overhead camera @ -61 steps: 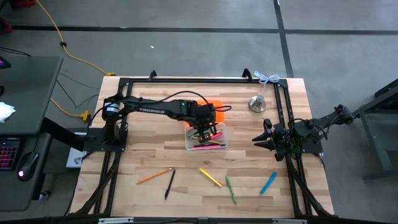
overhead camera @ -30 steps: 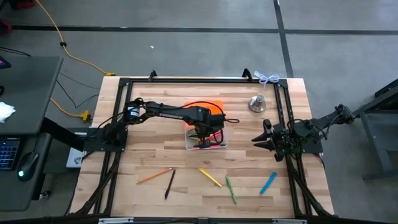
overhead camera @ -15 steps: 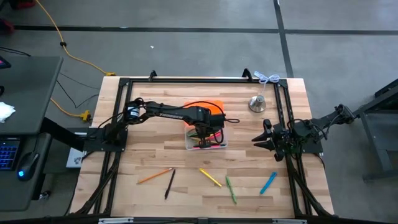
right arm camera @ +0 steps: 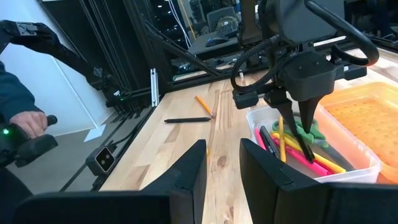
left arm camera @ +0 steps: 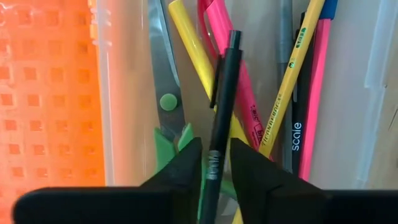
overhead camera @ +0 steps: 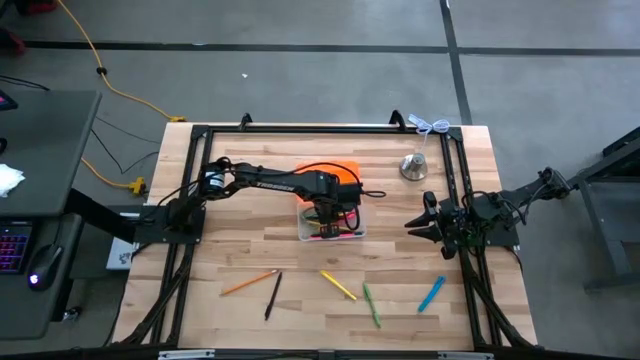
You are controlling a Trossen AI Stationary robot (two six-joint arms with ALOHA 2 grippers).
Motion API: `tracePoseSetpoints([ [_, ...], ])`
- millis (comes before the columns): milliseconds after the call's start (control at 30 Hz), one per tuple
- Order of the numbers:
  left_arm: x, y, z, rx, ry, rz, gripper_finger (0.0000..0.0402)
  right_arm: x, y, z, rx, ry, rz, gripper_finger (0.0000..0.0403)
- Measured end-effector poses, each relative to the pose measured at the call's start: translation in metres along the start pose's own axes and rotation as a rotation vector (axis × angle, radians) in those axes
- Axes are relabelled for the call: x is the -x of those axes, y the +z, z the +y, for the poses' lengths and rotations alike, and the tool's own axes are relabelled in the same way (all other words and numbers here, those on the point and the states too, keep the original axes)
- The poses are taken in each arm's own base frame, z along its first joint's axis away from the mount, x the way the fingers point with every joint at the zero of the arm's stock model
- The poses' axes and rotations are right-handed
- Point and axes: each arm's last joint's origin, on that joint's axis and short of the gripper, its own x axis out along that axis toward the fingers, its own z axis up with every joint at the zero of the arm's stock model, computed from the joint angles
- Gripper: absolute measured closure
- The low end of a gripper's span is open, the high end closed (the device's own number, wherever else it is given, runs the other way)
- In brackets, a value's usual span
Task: Pick & place school supplies into a supply box
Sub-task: Put the black pen into the container, then put the yellow pen into the container
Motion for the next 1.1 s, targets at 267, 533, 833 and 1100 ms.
tracePoseSetpoints([
  [267,0.0,0.0,0.0,0.0,0.0,0.0,0.0225,0.0,0.0,0.0,0.0,0.0,0.0,0.0329],
  [533,0.025,0.009,0.0,0.012,-0.001,-0.007,0.0191,0.0,0.0,0.0,0.0,0.0,0.0,0.0329],
  [833,0.085,0.027,0.001,0.065,-0.008,-0.092,0.0192,0.0,0.0,0.0,-0.005,0.001,0.0,0.0329],
  [1100,0.129,0.01,-0.009,0.243,-0.068,0.066,0.0202,0.0,0.0,0.0,-0.002,0.003,0.001,0.0329],
])
